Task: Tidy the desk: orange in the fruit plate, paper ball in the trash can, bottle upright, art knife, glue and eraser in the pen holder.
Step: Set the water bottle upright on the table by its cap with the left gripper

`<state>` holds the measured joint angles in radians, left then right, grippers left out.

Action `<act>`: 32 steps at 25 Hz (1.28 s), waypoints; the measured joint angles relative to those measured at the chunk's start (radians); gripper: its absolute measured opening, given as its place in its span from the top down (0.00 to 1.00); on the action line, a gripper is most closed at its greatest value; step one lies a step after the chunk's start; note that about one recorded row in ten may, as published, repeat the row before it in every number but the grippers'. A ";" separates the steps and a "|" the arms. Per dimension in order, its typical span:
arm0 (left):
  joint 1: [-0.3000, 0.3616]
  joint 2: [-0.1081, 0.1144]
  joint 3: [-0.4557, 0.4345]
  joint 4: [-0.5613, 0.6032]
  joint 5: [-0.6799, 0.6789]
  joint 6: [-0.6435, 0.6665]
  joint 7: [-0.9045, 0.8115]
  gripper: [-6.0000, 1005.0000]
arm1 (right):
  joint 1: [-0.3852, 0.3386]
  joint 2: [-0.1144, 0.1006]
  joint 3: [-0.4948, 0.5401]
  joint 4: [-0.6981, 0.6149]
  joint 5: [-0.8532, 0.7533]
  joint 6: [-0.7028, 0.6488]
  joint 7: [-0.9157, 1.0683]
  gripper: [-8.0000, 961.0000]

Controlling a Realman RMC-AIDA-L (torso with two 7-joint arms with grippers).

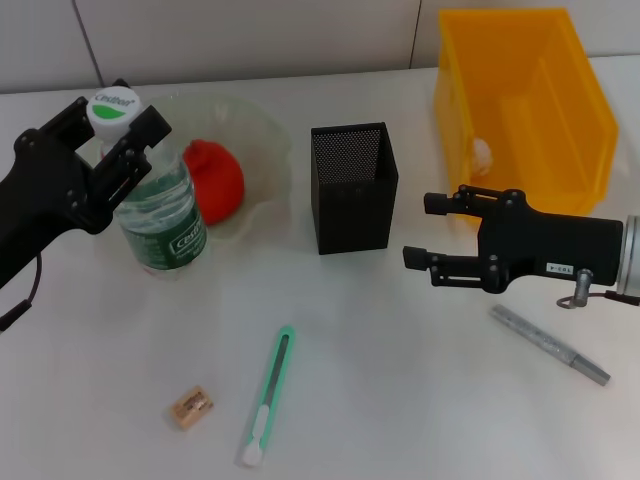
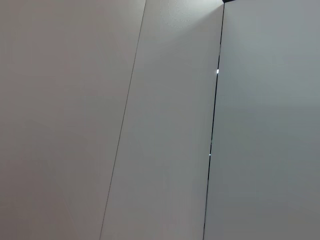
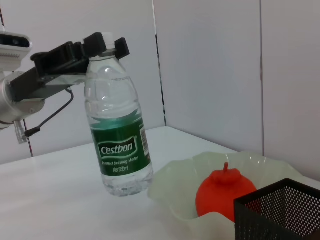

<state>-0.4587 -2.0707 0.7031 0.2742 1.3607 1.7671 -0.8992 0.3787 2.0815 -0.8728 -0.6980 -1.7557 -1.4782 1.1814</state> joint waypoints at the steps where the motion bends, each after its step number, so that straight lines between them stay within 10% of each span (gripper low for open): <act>1: 0.003 0.000 0.000 -0.001 0.000 0.000 0.005 0.55 | 0.001 0.000 0.000 0.000 -0.003 0.002 0.003 0.20; 32: 0.050 0.001 -0.007 -0.077 -0.006 -0.093 0.106 0.55 | 0.016 0.003 -0.054 0.001 -0.006 0.033 0.021 0.20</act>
<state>-0.4088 -2.0693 0.6957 0.1970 1.3552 1.6745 -0.7931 0.3947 2.0847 -0.9265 -0.6966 -1.7613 -1.4449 1.2026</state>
